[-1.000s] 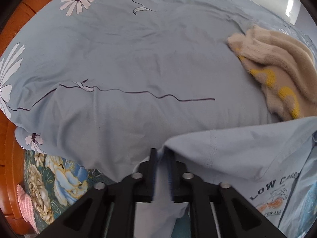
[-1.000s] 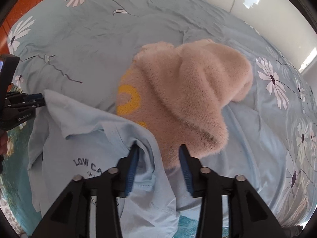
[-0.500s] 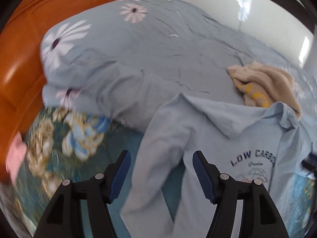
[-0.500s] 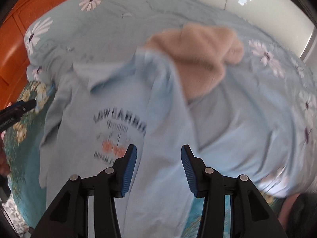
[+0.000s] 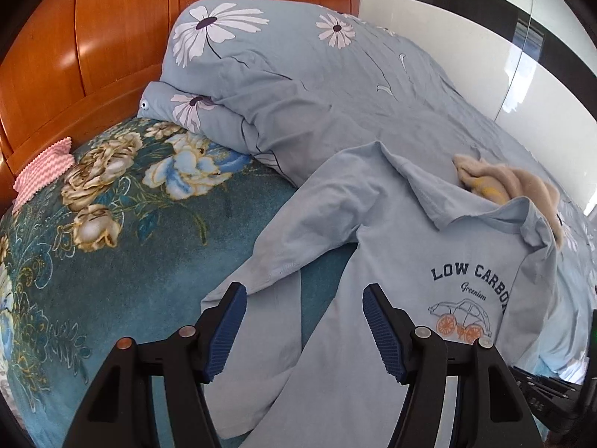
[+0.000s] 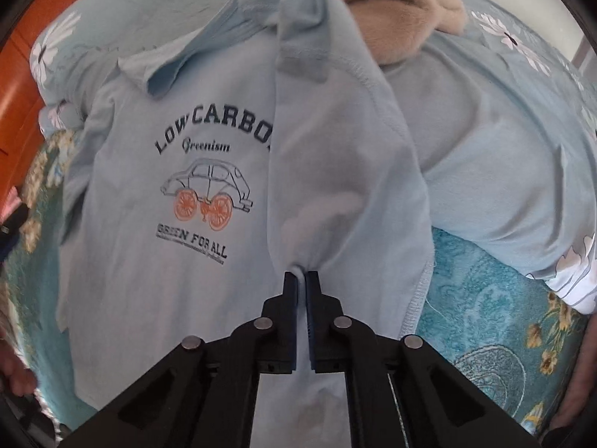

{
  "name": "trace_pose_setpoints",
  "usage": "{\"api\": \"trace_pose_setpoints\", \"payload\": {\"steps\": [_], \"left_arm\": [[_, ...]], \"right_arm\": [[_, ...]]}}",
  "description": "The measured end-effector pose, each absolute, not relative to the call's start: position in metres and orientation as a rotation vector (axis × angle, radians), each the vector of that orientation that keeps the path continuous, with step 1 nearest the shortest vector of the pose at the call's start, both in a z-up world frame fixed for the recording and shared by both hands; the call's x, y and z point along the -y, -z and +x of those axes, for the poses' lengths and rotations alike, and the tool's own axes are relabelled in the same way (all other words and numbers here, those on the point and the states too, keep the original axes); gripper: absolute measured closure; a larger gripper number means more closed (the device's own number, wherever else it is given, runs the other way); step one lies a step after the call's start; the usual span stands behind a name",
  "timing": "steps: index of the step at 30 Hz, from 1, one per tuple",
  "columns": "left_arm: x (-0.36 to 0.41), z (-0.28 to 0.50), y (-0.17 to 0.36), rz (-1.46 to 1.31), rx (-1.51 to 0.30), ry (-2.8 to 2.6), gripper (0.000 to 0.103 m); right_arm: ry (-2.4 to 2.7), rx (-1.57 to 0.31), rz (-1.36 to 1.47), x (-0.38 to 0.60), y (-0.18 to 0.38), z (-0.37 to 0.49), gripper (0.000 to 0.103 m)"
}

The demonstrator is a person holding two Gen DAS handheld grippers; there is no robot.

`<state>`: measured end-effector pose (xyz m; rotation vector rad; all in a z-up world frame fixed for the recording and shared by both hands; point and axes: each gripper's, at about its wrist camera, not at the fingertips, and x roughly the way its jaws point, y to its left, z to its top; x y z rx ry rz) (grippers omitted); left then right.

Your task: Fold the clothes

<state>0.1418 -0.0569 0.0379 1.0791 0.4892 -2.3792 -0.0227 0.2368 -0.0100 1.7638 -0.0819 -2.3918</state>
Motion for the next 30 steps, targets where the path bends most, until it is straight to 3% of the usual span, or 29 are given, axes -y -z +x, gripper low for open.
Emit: {"api": "trace_pose_setpoints", "payload": {"steps": [11, 18, 21, 24, 26, 30], "left_arm": [[0.051, 0.129, -0.011, 1.144, -0.513, 2.394, 0.034], [0.058, 0.116, -0.015, 1.182, -0.471, 2.447, 0.034], [0.061, 0.099, -0.030, 1.171, -0.338, 2.542, 0.034], [0.064, 0.072, -0.051, 1.160, -0.077, 2.668, 0.034], [0.066, 0.053, -0.061, 1.172, 0.115, 2.735, 0.034], [0.055, 0.014, -0.061, 1.196, 0.553, 2.803, 0.034]], "right_arm": [[2.770, 0.107, 1.598, -0.361, -0.103, -0.056, 0.101], [2.738, 0.150, 1.771, -0.394, -0.071, -0.080, 0.100], [2.698, 0.076, 1.768, -0.385, -0.073, -0.081, 0.100], [2.688, -0.074, 1.716, -0.372, -0.091, -0.074, 0.097], [2.714, -0.190, 1.647, -0.363, -0.110, -0.068, 0.082], [2.642, -0.219, 1.536, -0.324, -0.123, -0.077, 0.073]]}}
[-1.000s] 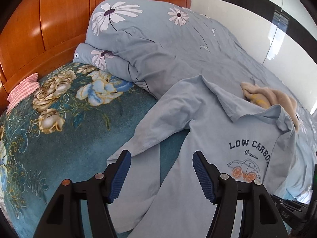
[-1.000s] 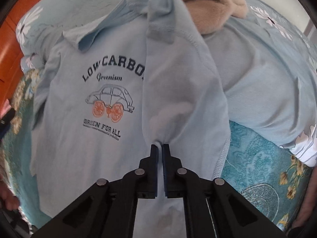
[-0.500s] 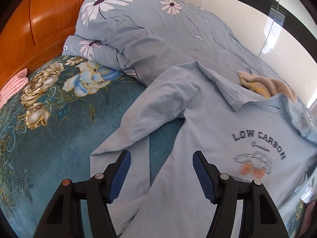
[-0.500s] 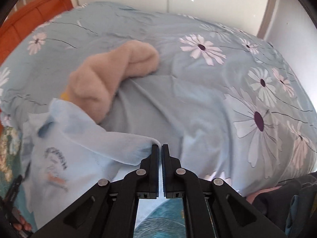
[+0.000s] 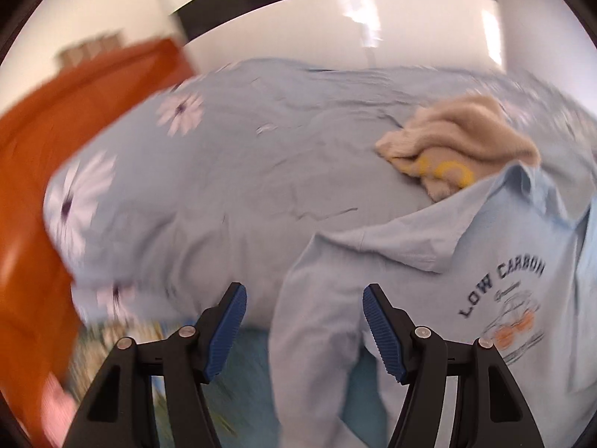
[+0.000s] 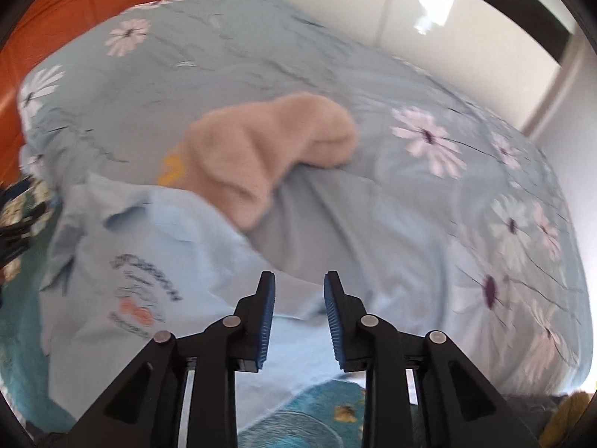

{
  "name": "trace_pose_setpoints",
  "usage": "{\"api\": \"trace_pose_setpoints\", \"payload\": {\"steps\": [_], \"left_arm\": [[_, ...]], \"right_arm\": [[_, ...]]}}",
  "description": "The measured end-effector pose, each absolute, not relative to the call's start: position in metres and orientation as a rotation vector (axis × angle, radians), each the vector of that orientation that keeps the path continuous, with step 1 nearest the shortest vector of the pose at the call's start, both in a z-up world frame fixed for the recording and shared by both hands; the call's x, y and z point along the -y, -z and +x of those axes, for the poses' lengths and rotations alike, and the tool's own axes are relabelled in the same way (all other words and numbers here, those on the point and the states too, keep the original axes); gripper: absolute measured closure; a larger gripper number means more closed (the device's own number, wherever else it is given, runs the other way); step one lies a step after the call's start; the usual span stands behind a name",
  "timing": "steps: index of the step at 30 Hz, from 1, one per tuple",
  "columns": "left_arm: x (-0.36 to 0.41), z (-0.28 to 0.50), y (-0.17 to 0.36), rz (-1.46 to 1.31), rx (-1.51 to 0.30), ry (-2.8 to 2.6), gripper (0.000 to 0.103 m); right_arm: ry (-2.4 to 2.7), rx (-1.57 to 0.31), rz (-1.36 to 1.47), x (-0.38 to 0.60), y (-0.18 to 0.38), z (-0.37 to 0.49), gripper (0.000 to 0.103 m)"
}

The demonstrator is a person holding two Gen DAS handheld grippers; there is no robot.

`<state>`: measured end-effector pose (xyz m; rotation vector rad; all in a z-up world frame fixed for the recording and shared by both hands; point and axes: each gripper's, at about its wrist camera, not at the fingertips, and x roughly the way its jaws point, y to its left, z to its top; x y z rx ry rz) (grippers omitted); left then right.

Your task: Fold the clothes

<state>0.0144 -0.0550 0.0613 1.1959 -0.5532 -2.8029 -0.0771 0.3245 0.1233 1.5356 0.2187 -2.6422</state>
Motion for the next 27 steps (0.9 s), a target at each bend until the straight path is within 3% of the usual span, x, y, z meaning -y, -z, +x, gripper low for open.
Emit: {"api": "trace_pose_setpoints", "payload": {"steps": [2, 4, 11, 15, 16, 17, 18, 19, 21, 22, 27], "left_arm": [[0.045, -0.003, -0.054, 1.218, 0.735, 2.808, 0.034], [0.038, -0.017, -0.046, 1.232, 0.835, 2.822, 0.034], [0.033, -0.049, -0.009, 1.308, 1.029, 2.806, 0.034], [0.044, -0.063, -0.006, 1.306, 1.011, 2.830, 0.036], [0.047, -0.067, -0.007, 1.307, 0.990, 2.842, 0.040], [0.048, -0.070, -0.008, 1.310, 0.981, 2.851, 0.044], [0.049, -0.071, -0.008, 1.313, 0.980, 2.857, 0.056], [0.050, -0.073, -0.009, 1.317, 0.980, 2.863, 0.073], [0.052, -0.079, -0.009, 1.361, 0.954, 2.884, 0.095], [0.054, -0.083, -0.011, 1.411, 0.880, 2.915, 0.099], [0.082, -0.113, -0.028, 1.514, 0.328, 3.022, 0.101]], "right_arm": [[2.568, -0.229, 1.503, -0.296, -0.112, -0.085, 0.065], [2.492, -0.235, 1.486, -0.271, -0.097, -0.094, 0.063], [2.398, -0.378, 1.552, -0.239, -0.046, -0.113, 0.063], [2.409, -0.453, 1.562, -0.241, -0.033, -0.114, 0.063], [2.412, -0.449, 1.563, -0.244, -0.032, -0.115, 0.067], [2.415, -0.444, 1.563, -0.246, -0.031, -0.116, 0.085], [2.411, -0.428, 1.567, -0.249, -0.030, -0.117, 0.093], [2.410, -0.403, 1.559, -0.253, -0.032, -0.118, 0.097], [2.413, -0.338, 1.526, -0.263, -0.039, -0.122, 0.099], [2.431, -0.282, 1.490, -0.270, -0.048, -0.125, 0.099], [2.520, -0.024, 1.351, -0.308, -0.085, -0.147, 0.100]]}}
